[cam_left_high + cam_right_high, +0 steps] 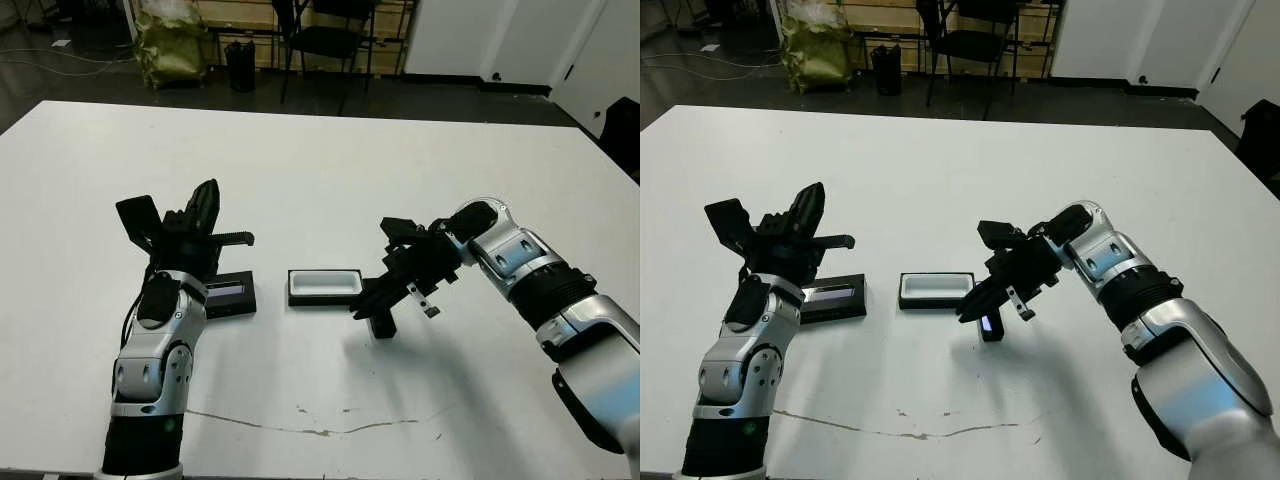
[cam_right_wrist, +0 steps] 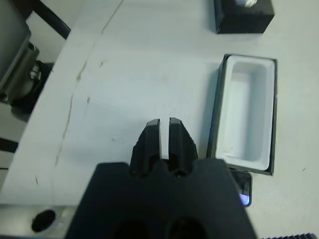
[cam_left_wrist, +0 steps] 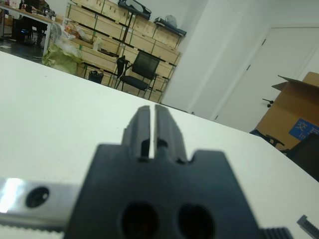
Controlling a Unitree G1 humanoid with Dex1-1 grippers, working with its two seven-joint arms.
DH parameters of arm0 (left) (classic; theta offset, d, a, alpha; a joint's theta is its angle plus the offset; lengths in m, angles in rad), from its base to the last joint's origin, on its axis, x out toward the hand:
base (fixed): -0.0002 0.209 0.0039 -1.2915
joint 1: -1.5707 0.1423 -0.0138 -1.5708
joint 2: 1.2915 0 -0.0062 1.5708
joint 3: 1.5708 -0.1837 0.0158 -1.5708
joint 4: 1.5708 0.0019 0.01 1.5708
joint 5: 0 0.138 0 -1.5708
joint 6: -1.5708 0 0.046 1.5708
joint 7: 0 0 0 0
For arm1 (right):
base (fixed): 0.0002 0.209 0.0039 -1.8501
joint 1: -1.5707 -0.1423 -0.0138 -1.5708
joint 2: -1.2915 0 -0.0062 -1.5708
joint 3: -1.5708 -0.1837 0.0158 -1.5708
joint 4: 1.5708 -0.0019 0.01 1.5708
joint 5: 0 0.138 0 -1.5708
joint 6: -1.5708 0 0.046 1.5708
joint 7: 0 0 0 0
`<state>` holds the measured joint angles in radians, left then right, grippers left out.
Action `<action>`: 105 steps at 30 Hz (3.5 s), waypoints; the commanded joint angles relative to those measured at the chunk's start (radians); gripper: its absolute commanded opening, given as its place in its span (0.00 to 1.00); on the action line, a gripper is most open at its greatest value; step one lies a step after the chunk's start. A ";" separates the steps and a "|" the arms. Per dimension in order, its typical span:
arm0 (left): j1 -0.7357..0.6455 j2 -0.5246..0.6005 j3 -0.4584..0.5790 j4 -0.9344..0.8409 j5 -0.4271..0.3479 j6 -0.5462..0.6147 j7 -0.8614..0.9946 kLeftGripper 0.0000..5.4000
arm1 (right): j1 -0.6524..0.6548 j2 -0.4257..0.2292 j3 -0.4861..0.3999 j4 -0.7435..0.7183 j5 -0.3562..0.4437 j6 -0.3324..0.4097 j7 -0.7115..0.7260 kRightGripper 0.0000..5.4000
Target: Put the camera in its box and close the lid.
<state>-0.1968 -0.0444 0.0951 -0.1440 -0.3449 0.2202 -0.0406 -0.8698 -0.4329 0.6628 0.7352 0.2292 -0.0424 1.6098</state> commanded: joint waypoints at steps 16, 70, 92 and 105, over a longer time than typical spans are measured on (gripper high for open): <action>0.012 0.001 -0.002 0.003 0.007 0.025 0.006 0.00 | -0.019 -0.005 -0.023 -0.104 -0.275 -0.024 0.000 0.00; 0.008 -0.008 -0.004 0.008 0.015 0.012 0.012 0.00 | -0.153 0.124 -0.118 0.566 -0.541 -0.309 -0.154 0.00; 0.009 -0.012 -0.002 0.009 0.012 0.018 0.008 0.00 | -0.266 -0.066 -0.376 0.440 -0.046 -0.098 0.005 0.00; 0.012 -0.006 0.007 0.012 0.005 0.020 0.000 0.00 | -0.098 -0.110 -0.595 0.495 -0.130 -0.215 -0.357 0.00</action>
<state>-0.1962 -0.0549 0.0963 -0.1443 -0.3369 0.2241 -0.0379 -1.0088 -0.5256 0.0640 1.2099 0.1336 -0.2264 1.2976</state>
